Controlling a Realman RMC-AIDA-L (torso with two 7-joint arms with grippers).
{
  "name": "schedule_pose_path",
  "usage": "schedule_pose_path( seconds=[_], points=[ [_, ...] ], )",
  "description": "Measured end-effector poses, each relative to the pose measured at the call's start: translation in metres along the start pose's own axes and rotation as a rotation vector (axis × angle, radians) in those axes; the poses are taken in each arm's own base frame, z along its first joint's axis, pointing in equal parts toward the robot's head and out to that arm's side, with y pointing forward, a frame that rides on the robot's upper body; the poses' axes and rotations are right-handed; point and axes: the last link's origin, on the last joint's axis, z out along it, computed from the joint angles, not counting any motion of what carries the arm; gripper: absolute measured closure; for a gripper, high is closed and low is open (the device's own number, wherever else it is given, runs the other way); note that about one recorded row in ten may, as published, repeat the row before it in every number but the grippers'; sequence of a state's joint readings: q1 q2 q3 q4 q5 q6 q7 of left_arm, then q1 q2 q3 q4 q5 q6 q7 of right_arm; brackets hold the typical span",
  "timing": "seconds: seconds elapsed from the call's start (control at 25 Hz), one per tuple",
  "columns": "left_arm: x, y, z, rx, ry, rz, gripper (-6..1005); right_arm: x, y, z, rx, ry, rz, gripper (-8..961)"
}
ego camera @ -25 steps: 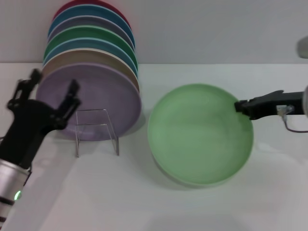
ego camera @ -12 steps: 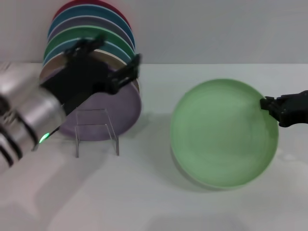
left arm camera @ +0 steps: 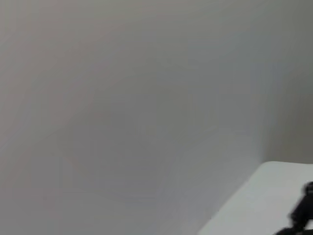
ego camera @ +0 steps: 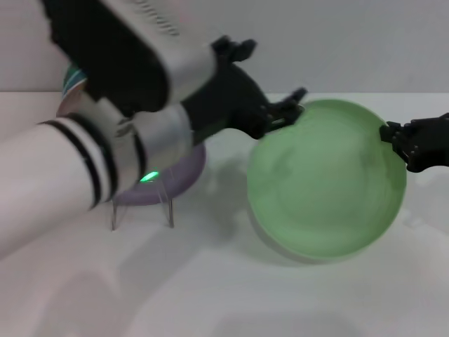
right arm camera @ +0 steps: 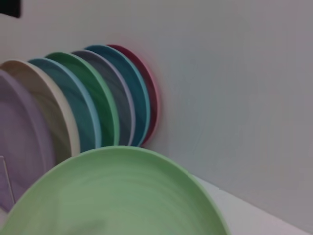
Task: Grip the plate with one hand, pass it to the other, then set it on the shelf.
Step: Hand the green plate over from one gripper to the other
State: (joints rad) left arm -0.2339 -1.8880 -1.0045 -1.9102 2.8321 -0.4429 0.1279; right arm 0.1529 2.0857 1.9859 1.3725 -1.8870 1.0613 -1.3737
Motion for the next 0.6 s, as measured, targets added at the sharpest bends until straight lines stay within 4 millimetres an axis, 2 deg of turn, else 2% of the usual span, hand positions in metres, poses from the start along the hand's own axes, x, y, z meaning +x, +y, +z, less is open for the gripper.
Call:
schedule_pose_path(
  seconds=[0.04,0.2,0.6],
  points=[
    [0.014,0.012,0.006,-0.06,-0.011,0.022,177,-0.001,0.001,0.0,-0.005,-0.014,-0.02,915],
    [0.021,0.015,0.01,-0.102,-0.014,0.039,177,-0.002,0.002,-0.001,-0.01,-0.029,-0.037,912],
    [0.01,0.0,0.026,-0.176,-0.128,0.001,178,0.001,0.01,-0.011,-0.033,-0.087,-0.114,906]
  ],
)
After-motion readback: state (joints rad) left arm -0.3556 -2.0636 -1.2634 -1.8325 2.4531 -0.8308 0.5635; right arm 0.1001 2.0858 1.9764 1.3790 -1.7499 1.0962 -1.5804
